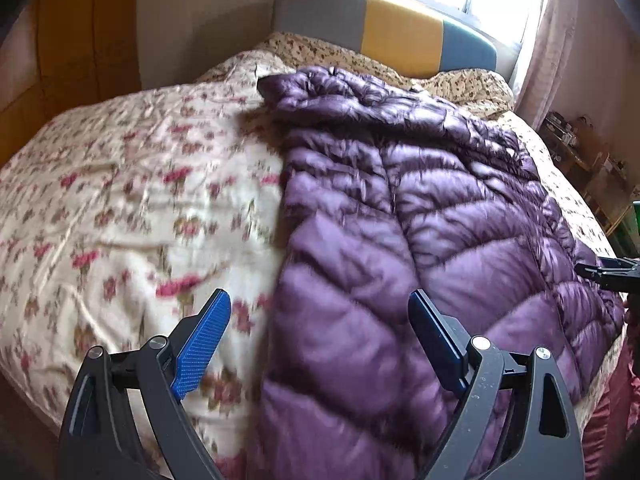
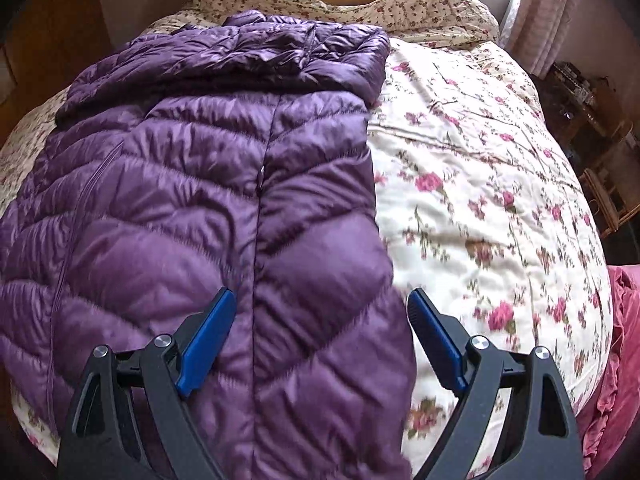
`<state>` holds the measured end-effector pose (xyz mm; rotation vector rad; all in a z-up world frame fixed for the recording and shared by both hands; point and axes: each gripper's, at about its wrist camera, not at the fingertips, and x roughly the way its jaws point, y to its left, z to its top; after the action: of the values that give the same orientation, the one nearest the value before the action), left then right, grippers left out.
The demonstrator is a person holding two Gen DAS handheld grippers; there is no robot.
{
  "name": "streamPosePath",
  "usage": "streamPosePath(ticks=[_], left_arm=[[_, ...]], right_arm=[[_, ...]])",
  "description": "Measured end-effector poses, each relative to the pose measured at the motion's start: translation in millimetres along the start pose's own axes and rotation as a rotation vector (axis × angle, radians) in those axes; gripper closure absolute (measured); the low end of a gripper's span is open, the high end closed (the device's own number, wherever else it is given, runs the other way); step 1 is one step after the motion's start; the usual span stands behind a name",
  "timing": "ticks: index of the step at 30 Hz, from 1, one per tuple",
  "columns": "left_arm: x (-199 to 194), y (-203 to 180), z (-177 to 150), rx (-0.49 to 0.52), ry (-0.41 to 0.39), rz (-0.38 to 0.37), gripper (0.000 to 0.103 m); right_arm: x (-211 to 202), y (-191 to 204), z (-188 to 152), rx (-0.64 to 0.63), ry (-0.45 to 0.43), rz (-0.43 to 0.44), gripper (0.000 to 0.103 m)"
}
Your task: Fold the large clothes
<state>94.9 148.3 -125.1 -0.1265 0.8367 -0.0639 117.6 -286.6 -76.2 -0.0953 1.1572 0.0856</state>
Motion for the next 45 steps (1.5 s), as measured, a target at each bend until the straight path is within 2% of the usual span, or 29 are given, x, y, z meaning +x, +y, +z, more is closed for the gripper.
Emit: streamPosePath(ticks=[5,7,10,11,12,13,14,15,16,18,25,30,37,45], left_arm=[[-5.8,11.7,-25.2,-0.062,0.049,-0.055,0.014],[-11.5,11.5,-32.0,-0.076,0.048,-0.064,0.019],[-17.6,14.3,-38.6,-0.112,0.052,-0.081,0.028],[-19.4,13.9,-39.9,-0.116,0.056,-0.093,0.031],[-20.6,12.6,-40.3,-0.11,0.057,-0.102,0.041],[-22.0,11.3,-40.4,-0.104,0.06,-0.11,0.055],[-22.6,9.6,-40.5,-0.096,0.067,-0.123,0.06],[-23.2,8.8,-39.9,-0.094,0.067,-0.138,0.073],[-24.9,8.7,-39.2,-0.098,0.064,-0.158,0.082],[-26.9,9.4,-35.3,-0.107,0.063,-0.186,0.089],[-49.2,13.2,-0.6,-0.127,-0.007,-0.291,0.092],[-48.9,13.4,37.5,-0.13,-0.059,-0.335,0.095],[-21.5,14.6,104.5,-0.132,-0.105,-0.339,0.096],[23.9,19.9,184.7,-0.155,-0.122,-0.316,0.097]], right_arm=[[-7.7,-3.3,-24.0,0.004,0.027,0.055,0.016],[-8.8,-4.6,-31.1,0.013,0.043,0.09,0.018],[-12.3,-5.8,-40.9,0.032,0.056,0.175,0.036],[-14.2,-4.0,-41.8,0.025,0.055,0.192,0.047],[-16.1,-1.9,-42.3,0.017,0.054,0.208,0.059],[-17.5,0.8,-41.9,0.005,0.053,0.222,0.067],[-19.5,5.1,-41.7,-0.013,0.052,0.229,0.075],[-22.1,9.9,-41.1,-0.037,0.048,0.226,0.083],[-24.5,13.5,-40.3,-0.055,0.043,0.22,0.085],[-32.2,18.4,-37.5,-0.082,0.028,0.213,0.091],[-71.5,18.2,-7.9,-0.133,-0.086,0.23,0.093],[-81.2,24.9,25.4,-0.152,-0.156,0.24,0.093],[-78.9,24.4,86.1,-0.137,-0.238,0.222,0.093],[-48.1,11.9,170.6,-0.05,-0.292,0.189,0.093]])
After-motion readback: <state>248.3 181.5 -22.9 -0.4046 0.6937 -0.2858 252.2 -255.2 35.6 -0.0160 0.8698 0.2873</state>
